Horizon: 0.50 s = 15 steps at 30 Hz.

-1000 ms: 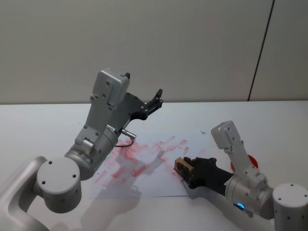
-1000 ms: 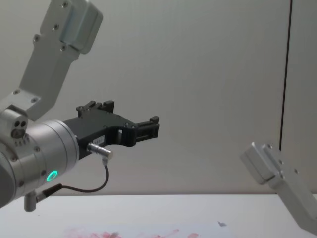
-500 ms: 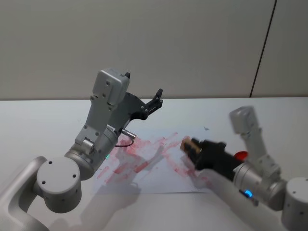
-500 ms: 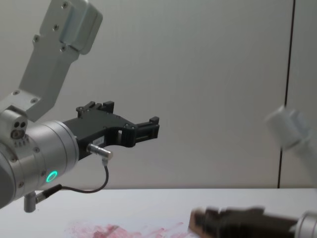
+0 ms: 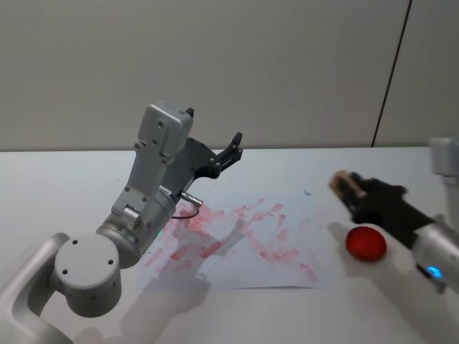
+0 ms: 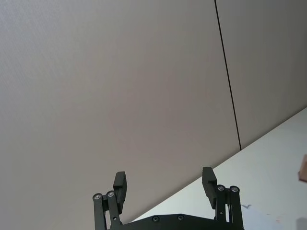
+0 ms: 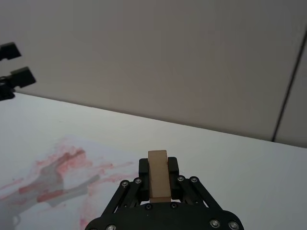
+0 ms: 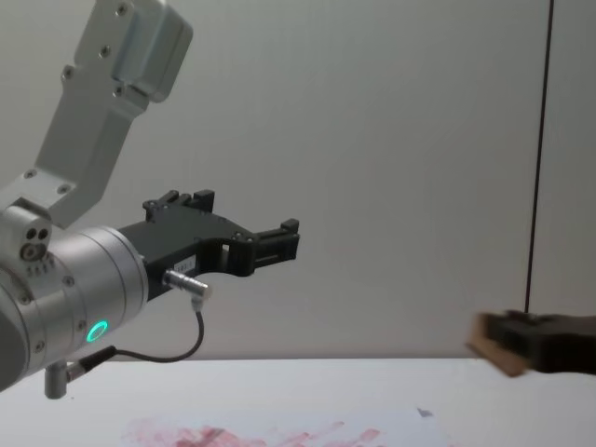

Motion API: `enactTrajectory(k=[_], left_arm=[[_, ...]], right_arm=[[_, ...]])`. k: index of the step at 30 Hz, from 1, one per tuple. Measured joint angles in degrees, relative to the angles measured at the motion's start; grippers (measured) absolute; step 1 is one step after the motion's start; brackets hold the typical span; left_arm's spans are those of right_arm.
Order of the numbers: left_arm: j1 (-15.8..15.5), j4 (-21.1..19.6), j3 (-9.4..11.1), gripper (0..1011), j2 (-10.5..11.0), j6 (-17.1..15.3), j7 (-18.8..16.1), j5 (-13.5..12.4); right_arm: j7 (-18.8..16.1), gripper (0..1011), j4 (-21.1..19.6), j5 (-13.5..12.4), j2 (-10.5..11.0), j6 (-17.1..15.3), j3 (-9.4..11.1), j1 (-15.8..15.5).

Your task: Use the one hand to pick up the stamp and affix it onto the A4 paper.

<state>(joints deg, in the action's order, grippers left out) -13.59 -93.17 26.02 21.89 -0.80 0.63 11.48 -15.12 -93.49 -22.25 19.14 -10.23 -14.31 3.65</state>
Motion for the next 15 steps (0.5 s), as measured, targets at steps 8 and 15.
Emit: enactTrajectory(k=[8, 15], left_arm=[[0.00, 0.00, 0.00, 1001, 0.00, 0.00, 0.00, 0.00], [0.00, 0.00, 0.00, 1001, 0.00, 0.00, 0.00, 0.00]], right_arm=[[2.73, 216, -2.58, -2.58, 4.97, -1.47, 3.13, -4.42], [3.37, 216, -2.95, -2.95, 7.50, -2.58, 4.55, -6.71]])
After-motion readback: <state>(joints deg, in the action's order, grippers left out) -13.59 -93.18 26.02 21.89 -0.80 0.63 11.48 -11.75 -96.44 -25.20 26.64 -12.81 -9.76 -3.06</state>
